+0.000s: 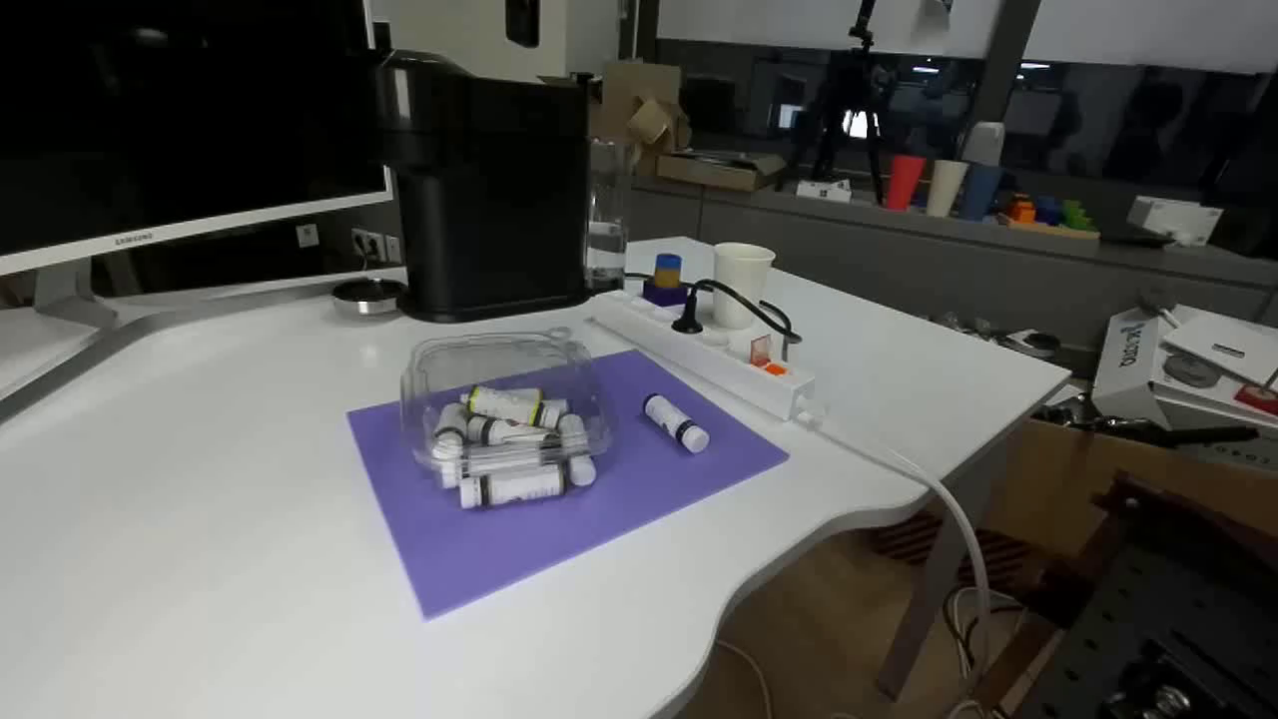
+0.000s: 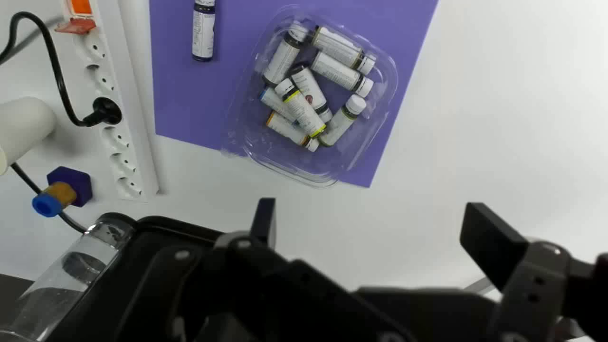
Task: Open the lid of the clear container
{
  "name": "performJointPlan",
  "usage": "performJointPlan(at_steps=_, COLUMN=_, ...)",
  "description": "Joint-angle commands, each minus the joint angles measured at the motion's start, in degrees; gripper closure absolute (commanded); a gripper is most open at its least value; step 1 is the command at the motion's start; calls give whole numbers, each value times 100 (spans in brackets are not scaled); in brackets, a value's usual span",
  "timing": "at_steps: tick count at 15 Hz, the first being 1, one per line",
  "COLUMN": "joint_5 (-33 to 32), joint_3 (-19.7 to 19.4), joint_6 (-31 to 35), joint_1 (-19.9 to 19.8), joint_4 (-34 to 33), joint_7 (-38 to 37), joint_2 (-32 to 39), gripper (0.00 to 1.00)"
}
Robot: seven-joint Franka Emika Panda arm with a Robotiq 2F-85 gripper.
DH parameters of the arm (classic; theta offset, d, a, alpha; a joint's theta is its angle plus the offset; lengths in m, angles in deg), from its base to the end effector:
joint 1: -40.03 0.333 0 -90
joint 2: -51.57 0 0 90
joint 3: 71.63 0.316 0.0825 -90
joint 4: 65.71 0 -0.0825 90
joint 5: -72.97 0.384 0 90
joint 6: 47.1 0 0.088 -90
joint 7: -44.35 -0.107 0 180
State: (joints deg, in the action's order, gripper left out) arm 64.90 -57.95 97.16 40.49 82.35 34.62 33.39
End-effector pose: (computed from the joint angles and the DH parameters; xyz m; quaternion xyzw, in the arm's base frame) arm 0.4262 0.1078 0.3902 0.9854 0.0884 0.1332 0.0586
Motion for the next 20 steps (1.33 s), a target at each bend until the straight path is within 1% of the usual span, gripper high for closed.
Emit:
performJointPlan(at_steps=1, joint_5=-60, joint_3=-131, joint_6=-17, joint_1=129, joint_4=-7, joint_7=-40, joint_2=7, gripper=0)
performJointPlan(at_steps=11, joint_5=-59, joint_3=-131, joint_6=-17, joint_1=129, joint_4=-7, joint_7=-40, joint_2=7, gripper=0)
performJointPlan(at_steps=12, joint_5=-257, joint_3=-78, joint_6=-51, joint_1=6, joint_4=-30, joint_7=-224, joint_2=28, gripper=0)
performJointPlan(at_steps=13, joint_5=-285, joint_3=-116, joint_6=-65, joint_1=-10, joint_4=-50, joint_7=-199, joint_2=59, gripper=0)
performJointPlan(at_steps=14, joint_5=-463, joint_3=-124, joint_6=-39, joint_1=-128, joint_4=-77, joint_7=-308, joint_2=98, gripper=0)
performJointPlan(at_steps=17, joint_5=-512, joint_3=-395, joint_6=-13, joint_1=-280, joint_4=-176, joint_7=-157, joint_2=296, gripper=0)
performJointPlan(at_steps=20, joint_5=-129, joint_3=-868, joint_6=54, joint_1=-241, joint_4=-325, joint_7=473, joint_2=612, gripper=0)
